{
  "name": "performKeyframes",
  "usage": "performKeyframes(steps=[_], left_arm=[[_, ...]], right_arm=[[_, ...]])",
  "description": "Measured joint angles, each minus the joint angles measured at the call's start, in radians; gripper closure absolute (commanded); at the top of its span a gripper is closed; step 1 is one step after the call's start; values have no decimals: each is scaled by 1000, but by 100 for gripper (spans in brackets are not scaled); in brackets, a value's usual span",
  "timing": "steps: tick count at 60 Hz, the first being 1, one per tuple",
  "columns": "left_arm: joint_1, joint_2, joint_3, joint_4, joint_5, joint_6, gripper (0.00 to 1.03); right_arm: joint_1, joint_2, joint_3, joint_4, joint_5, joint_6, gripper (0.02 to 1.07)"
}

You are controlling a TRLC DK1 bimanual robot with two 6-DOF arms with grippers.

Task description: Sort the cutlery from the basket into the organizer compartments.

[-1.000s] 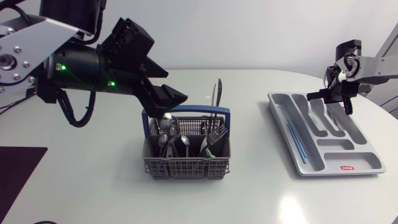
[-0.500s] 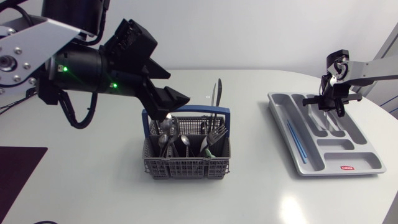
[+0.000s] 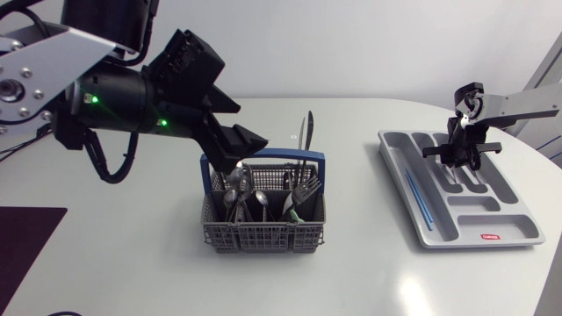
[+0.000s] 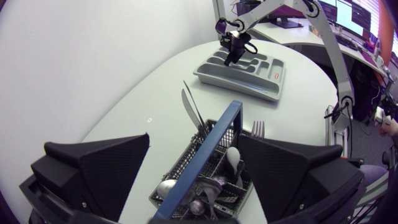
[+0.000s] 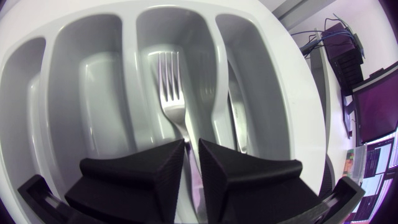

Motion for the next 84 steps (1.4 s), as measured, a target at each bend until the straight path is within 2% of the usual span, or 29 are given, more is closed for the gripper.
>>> performKeyframes(steps=[3,7,11,21,29,46,56,69,75,84], left_arm=[[0,0,0,0,0,0,4],[0,-1,0,0,-5,0,4],[-3,-5,0,-3,-24,0,4],[-17,-27,0,-6,-59,-3,4],[-20,-51,-6,-6,-82,-10,4],[-38,-78,-79,-19,-97,-1,5],[-99,-69,-110,-18,-97,17,6],[-161,11,-111,0,-93,36,7],[-168,52,-111,12,-93,36,7],[-198,83,-111,42,-95,36,7]], right_arm=[[-2,0,0,0,-8,2,67],[-2,-3,-2,5,-15,4,52],[-2,-26,-27,41,-21,4,43],[5,-202,-172,129,-27,3,38],[19,-422,-327,240,-80,-31,35],[7,-859,-784,450,-418,-234,31],[-22,-1038,-950,438,-615,-285,31],[18,-1243,-1054,333,-774,-324,31],[65,-1314,-1099,289,-820,-336,31],[146,-1382,-1143,257,-816,-339,31]])
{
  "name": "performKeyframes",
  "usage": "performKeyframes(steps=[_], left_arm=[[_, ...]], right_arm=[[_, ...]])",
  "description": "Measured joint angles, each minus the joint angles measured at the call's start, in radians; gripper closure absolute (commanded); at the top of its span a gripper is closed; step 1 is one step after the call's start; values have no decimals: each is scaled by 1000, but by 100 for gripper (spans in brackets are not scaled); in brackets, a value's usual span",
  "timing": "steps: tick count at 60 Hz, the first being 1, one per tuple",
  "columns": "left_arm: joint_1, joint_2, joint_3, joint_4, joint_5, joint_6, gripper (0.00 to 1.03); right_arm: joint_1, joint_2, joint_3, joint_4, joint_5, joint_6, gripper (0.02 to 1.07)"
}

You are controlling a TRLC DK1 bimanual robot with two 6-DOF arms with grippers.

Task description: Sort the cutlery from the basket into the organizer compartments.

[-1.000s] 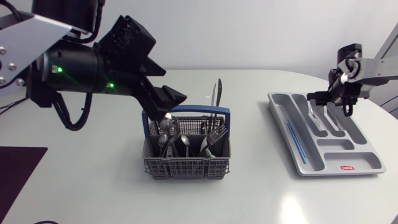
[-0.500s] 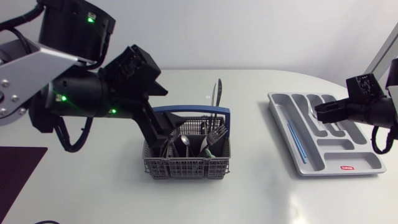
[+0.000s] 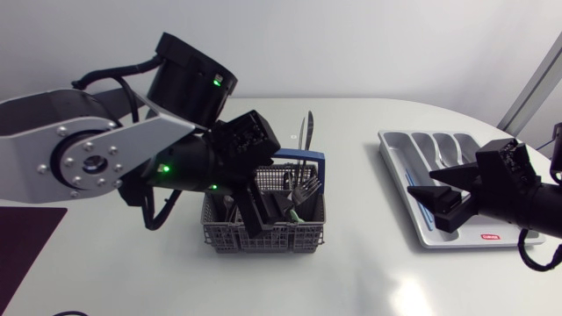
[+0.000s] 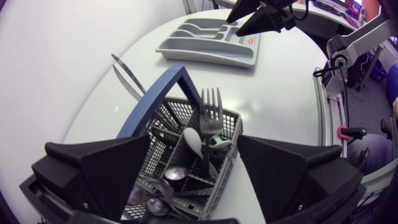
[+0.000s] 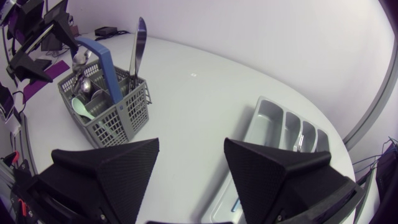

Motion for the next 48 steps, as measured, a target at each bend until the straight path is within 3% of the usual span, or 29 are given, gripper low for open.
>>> performKeyframes(steps=[13,31,42,48], left_arm=[[-76,48,0,35,-64,2,11],[-67,112,0,63,-75,26,12],[-47,140,0,89,32,31,12],[-37,143,0,71,103,38,19]], right_arm=[[36,-5,-3,-3,8,0,31],[46,-5,-37,1,12,0,31],[57,-5,-44,11,27,0,31],[57,-5,-50,21,39,0,31]])
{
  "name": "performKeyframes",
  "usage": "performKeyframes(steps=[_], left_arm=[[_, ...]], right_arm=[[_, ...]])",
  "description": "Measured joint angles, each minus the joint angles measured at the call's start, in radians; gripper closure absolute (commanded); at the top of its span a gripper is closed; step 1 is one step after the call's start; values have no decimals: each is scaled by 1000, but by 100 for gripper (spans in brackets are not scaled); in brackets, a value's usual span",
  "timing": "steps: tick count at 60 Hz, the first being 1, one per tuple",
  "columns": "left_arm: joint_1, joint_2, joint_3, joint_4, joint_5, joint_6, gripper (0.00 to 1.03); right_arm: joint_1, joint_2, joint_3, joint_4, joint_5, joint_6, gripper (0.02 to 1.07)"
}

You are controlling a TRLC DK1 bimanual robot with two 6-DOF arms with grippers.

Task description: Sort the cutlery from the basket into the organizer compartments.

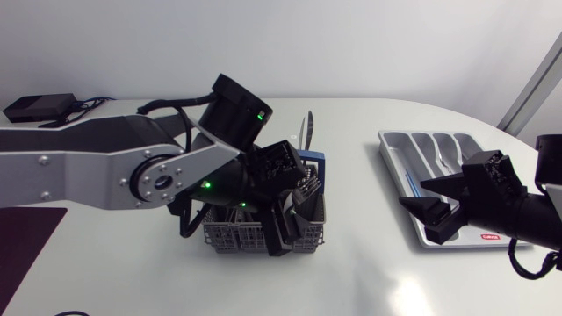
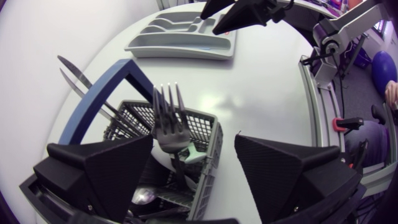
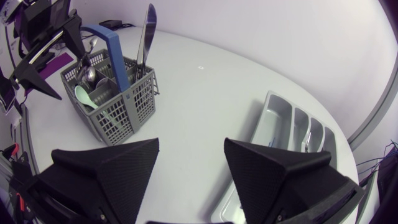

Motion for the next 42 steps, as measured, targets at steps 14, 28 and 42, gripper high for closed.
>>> performKeyframes(steps=[14,28,42], left_arm=[[24,-20,0,-50,159,42,22],[40,-21,9,-101,208,80,22],[57,31,58,-113,234,107,39]], right_arm=[[10,0,0,6,6,0,31],[31,1,0,11,24,0,31],[72,7,0,18,34,0,31]])
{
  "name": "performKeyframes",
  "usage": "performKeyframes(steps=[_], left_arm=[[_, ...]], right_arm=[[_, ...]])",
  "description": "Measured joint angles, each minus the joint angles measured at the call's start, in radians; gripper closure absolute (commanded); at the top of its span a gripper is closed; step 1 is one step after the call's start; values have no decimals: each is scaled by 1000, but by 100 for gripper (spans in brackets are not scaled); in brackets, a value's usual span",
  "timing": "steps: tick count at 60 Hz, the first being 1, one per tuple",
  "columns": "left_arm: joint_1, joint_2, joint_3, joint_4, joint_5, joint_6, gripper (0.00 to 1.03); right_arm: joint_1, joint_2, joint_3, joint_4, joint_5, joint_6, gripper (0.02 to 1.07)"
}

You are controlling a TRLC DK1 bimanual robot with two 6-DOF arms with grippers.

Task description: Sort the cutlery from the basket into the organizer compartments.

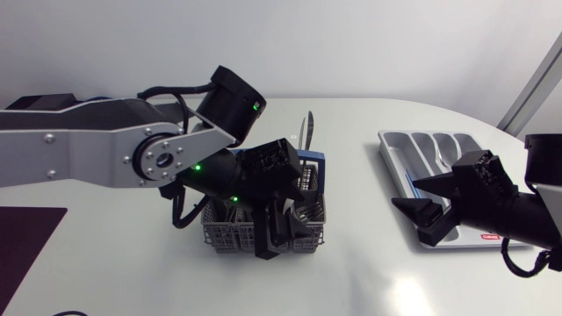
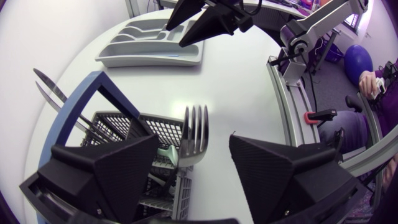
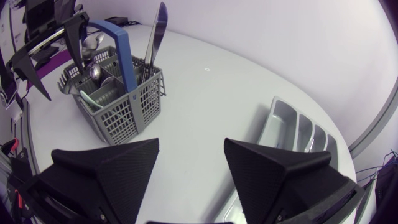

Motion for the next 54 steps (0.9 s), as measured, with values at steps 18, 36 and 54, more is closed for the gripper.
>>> performKeyframes(steps=[18,36,54], left_arm=[[31,39,58,-97,86,85,70],[43,66,106,-188,126,165,83],[47,71,106,-190,127,171,83]], right_arm=[[32,0,-15,15,20,0,31],[66,-2,-28,21,40,0,31],[251,-89,-20,-126,-5,8,31]])
